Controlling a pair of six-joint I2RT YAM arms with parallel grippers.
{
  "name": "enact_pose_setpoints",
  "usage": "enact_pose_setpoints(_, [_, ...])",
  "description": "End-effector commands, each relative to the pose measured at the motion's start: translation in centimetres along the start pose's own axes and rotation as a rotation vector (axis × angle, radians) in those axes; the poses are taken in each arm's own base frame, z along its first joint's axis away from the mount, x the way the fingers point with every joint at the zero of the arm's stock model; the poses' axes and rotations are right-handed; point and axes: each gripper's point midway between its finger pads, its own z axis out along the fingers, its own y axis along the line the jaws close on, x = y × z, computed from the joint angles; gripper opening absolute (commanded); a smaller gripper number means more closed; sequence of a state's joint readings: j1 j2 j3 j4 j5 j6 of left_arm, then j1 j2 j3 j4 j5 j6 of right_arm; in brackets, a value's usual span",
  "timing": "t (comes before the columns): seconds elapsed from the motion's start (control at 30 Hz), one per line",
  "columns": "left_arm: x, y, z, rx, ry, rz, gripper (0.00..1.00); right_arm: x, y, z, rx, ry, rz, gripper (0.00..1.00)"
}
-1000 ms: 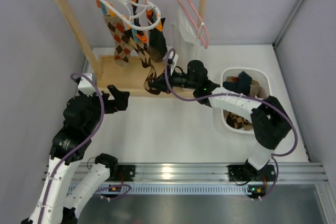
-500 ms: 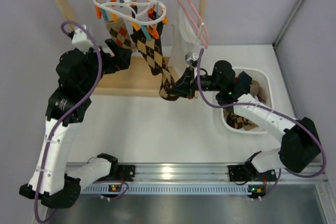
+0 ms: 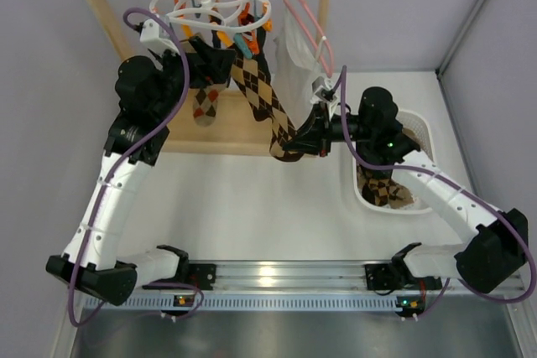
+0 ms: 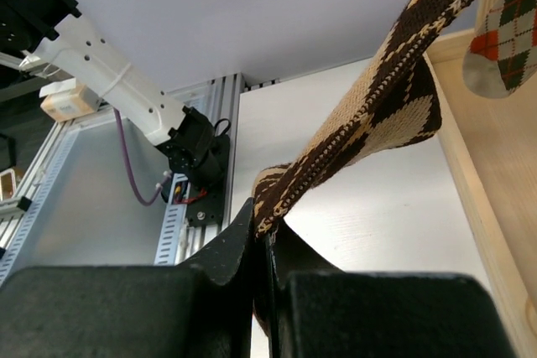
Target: Remove the socks clipped to the hanger
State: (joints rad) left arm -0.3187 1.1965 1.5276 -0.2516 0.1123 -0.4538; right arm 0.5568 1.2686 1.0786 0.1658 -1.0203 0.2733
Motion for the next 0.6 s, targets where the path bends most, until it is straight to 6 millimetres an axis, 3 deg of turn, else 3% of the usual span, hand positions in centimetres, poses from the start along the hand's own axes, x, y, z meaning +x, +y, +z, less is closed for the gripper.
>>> enact_pose_setpoints(0.0, [-3.4, -1.2, 0.7, 0.07, -0.145, -0.022, 0.98, -2.4, 2.5, -1.0, -0.062, -0.012, -0.077, 0.0])
enact_pose_setpoints(0.2, [-3.5, 0.8, 1.8, 0.102, -0.178, -0.107, 0.96, -3.0, 2.9, -1.1, -0.067, -0.006, -0.066, 0.0])
enact_pose_setpoints(0.23, [-3.4, 2.0, 2.0, 0.099, -0.183, -0.137, 0.95, -3.1, 2.9, -1.1, -0.066, -0.008, -0.069, 0.0])
enact_pose_setpoints(0.57, [-2.3, 1.8, 4.9, 0.264, -0.145, -0.155, 0.72, -3.1, 2.3, -0.9, -0.04, 0.01, -0.077, 0.0])
